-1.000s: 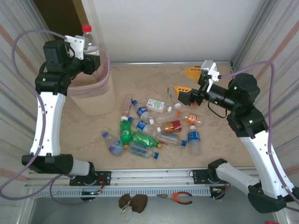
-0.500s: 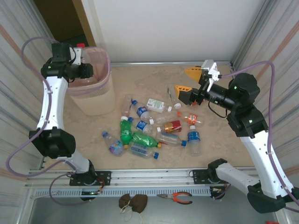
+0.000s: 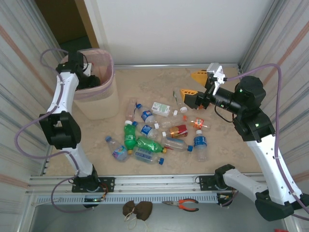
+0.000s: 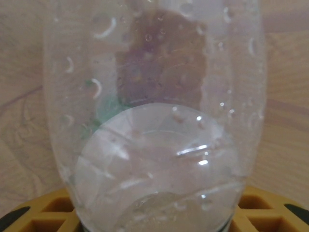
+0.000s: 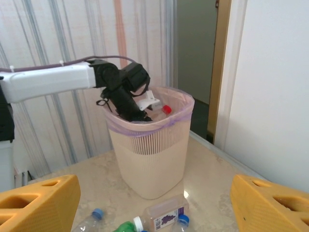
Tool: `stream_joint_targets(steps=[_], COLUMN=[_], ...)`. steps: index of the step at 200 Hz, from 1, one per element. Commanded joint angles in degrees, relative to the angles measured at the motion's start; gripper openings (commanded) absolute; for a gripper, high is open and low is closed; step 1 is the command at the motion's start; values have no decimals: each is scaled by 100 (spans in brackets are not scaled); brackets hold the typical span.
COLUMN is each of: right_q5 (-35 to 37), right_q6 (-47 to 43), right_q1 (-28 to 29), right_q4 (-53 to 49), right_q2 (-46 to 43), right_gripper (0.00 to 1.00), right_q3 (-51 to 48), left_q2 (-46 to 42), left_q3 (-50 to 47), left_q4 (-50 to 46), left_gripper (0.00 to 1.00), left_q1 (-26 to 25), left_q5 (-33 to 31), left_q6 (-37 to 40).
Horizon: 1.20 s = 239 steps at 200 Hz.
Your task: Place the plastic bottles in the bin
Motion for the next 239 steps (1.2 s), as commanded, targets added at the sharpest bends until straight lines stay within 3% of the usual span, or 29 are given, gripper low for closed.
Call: stream_joint_targets(steps=[1, 102, 174, 239], right_q5=[-18, 95, 247, 523], right_q6=[-117, -83, 225, 325], right_q1=[-62, -126, -158, -159], right_q4=[57, 59, 64, -150], right_q2=[-110, -84, 30, 291], right_gripper=[80, 80, 82, 83], right_q3=[-51, -159, -127, 24], left_q2=[216, 1354, 1145, 295], left_q3=[158, 216, 231, 408], left_q4=[-147, 154, 260, 158], left_gripper=[50, 59, 81, 83], left_q1=[34, 41, 41, 39], left_q5=[-13, 22, 160, 285], left_q6=[-104, -207, -238, -230])
